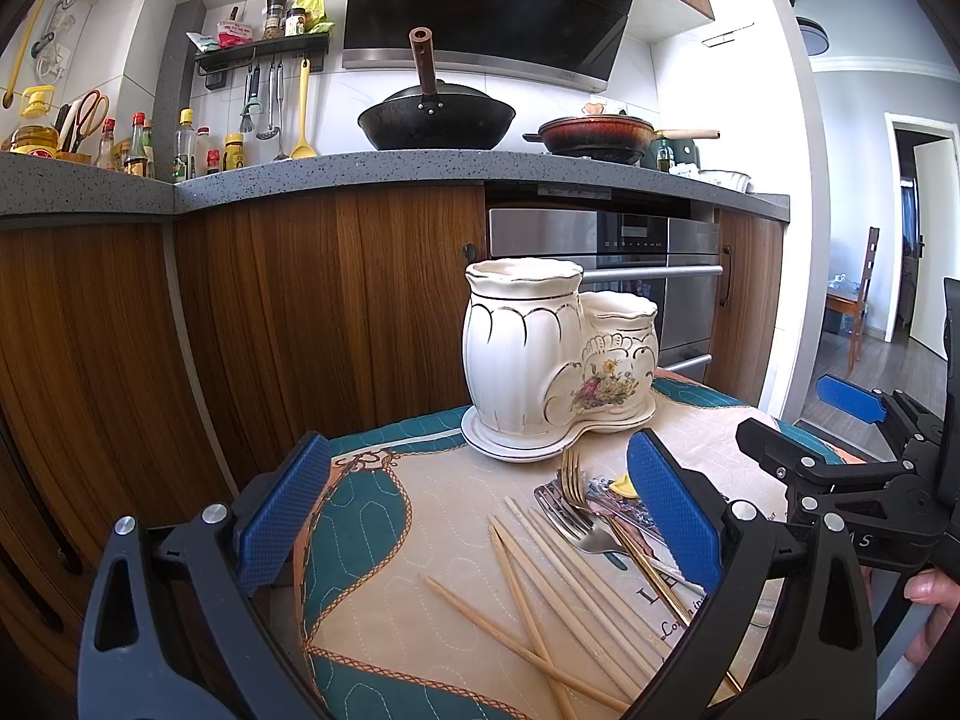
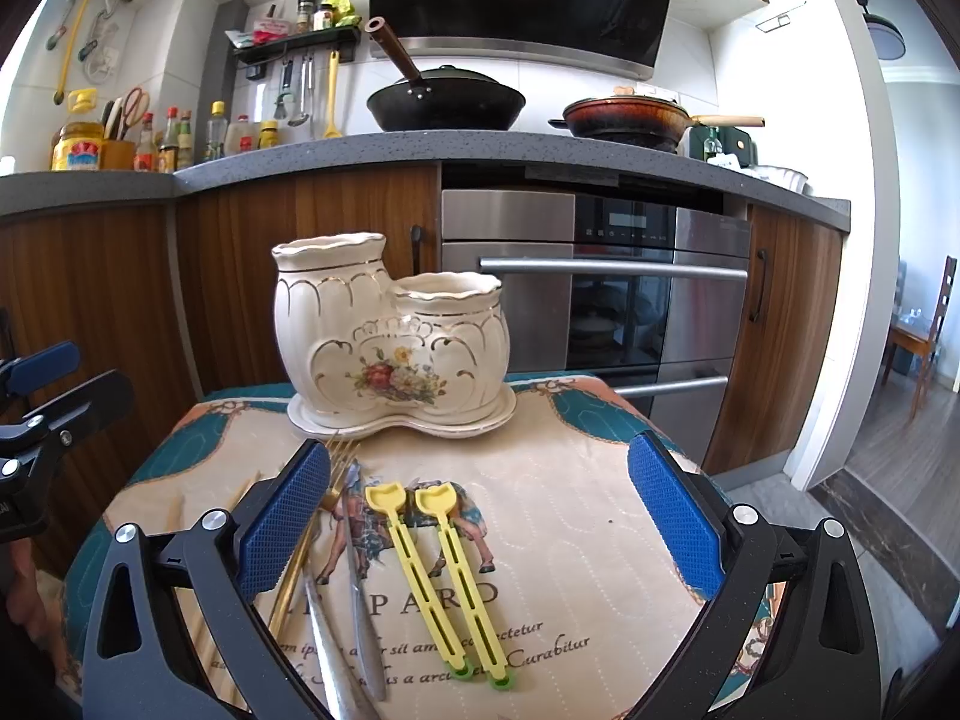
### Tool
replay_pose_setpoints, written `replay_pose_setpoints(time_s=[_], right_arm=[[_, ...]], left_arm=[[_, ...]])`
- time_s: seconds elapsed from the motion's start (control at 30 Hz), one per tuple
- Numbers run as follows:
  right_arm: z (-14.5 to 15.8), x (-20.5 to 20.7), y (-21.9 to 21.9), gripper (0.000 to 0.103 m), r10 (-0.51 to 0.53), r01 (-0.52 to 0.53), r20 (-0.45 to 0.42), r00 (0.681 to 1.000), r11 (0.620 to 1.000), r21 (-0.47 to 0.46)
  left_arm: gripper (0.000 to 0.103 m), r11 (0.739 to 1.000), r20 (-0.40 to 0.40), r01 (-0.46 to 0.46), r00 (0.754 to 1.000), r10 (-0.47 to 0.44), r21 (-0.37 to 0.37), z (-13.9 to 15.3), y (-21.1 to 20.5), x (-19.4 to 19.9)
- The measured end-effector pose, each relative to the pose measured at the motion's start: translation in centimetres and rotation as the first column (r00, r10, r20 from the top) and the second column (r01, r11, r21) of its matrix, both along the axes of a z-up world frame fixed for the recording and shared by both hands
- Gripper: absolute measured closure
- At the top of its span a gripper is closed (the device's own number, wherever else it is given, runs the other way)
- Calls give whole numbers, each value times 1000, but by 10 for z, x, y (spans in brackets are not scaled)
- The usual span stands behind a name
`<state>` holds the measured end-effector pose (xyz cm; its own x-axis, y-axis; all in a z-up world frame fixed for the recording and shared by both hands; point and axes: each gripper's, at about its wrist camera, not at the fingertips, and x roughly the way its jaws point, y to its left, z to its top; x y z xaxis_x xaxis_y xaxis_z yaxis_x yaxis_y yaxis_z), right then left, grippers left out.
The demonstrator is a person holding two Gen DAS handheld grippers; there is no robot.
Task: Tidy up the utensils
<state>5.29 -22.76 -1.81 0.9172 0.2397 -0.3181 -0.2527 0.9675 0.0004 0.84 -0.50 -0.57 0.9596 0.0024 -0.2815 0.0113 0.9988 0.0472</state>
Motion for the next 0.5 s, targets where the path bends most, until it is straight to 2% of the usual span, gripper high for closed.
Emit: replay_pose_setpoints(time_s=[0.5], right_arm=[[-1,0,0,4,0,0,-1,1000,1000,-2]], left_arm=[[5,1000,0,0,1000,0,-1,1,0,0]])
